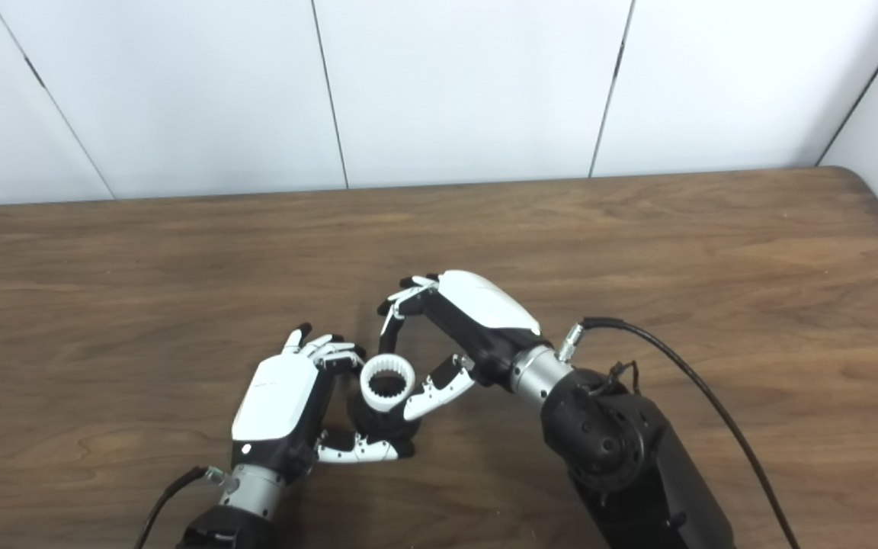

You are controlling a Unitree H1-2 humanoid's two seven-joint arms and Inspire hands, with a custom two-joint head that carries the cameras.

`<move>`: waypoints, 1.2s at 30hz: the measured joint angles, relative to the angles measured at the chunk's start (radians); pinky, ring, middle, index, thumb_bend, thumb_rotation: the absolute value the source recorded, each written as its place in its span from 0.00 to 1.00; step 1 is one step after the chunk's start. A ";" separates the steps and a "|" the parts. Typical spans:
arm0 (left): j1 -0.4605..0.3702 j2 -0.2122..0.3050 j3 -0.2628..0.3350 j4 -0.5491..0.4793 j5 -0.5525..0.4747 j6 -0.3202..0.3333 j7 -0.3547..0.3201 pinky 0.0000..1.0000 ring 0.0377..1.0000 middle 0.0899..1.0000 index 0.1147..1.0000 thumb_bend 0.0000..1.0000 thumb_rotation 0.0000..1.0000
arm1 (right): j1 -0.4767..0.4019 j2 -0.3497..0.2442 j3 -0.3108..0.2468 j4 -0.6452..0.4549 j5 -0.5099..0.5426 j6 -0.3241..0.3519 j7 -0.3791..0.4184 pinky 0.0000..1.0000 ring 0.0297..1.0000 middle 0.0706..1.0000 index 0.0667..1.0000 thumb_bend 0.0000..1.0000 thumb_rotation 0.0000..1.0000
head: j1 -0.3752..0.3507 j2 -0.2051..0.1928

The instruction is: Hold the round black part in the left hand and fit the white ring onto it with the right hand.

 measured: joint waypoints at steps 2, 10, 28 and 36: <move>0.000 0.000 -0.001 0.000 0.002 0.001 0.000 1.00 0.86 0.74 0.42 0.52 0.06 | 0.000 0.000 0.004 0.002 -0.002 0.000 0.000 1.00 0.96 0.79 0.44 0.53 0.14 | 0.000 0.000; 0.000 -0.002 -0.002 0.001 0.002 0.001 0.002 1.00 0.86 0.73 0.42 0.52 0.06 | 0.004 -0.001 0.008 0.025 -0.004 -0.003 0.000 1.00 0.96 0.79 0.44 0.53 0.14 | 0.000 0.002; 0.000 -0.002 -0.006 0.001 0.002 0.004 0.002 1.00 0.86 0.73 0.42 0.52 0.06 | 0.011 -0.003 0.010 0.040 -0.012 -0.011 -0.005 1.00 0.96 0.79 0.44 0.53 0.14 | 0.002 0.005; -0.001 -0.004 -0.009 0.001 0.006 0.009 0.002 1.00 0.86 0.73 0.42 0.52 0.06 | 0.012 -0.002 0.012 0.053 -0.011 -0.012 -0.021 1.00 0.96 0.80 0.44 0.52 0.14 | 0.005 0.009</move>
